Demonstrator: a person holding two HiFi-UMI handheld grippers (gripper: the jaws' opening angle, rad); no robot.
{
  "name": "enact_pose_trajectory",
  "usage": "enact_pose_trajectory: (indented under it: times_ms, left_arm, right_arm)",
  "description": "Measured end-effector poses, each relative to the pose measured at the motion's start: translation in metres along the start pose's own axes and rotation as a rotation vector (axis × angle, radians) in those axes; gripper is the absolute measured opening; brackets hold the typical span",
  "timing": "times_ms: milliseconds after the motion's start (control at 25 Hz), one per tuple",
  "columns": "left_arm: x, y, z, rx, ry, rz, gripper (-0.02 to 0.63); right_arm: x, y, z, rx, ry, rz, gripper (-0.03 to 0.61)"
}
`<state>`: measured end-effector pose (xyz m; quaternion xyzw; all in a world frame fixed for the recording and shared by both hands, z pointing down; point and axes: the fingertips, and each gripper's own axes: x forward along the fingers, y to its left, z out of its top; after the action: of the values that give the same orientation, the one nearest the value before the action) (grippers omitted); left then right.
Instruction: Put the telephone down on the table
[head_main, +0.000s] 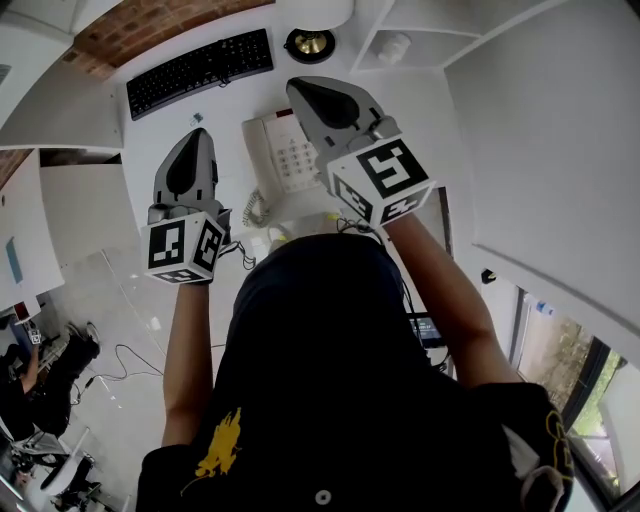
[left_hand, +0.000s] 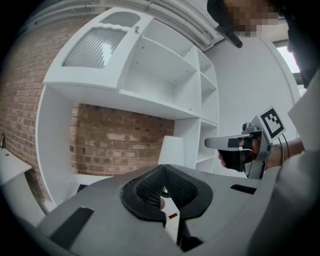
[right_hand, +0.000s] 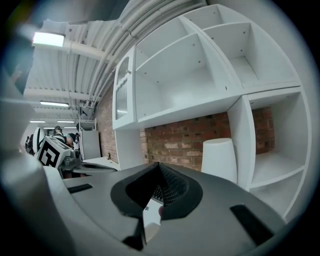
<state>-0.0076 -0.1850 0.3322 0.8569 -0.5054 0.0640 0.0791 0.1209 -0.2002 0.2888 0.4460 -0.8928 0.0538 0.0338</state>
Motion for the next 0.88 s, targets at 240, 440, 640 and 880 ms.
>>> enact_pose_trajectory:
  times_ms: [240, 440, 640, 880]
  left_arm:
    - [-0.003, 0.005, 0.030, 0.051, -0.051, 0.010, 0.017]
    - [-0.007, 0.006, 0.037, 0.061, -0.066, 0.022, 0.017]
    - [-0.007, 0.002, 0.043, 0.059, -0.080, 0.017, 0.017]
    - [-0.009, 0.000, 0.044, 0.063, -0.084, 0.013, 0.017]
  right_arm:
    - [0.004, -0.006, 0.030, -0.051, -0.048, 0.004, -0.005]
    - [0.000, -0.006, 0.037, -0.057, -0.064, 0.003, -0.005]
    - [0.000, 0.000, 0.039, -0.057, -0.067, 0.006, -0.005]
    - [0.000, 0.002, 0.037, -0.057, -0.063, 0.007, -0.005]
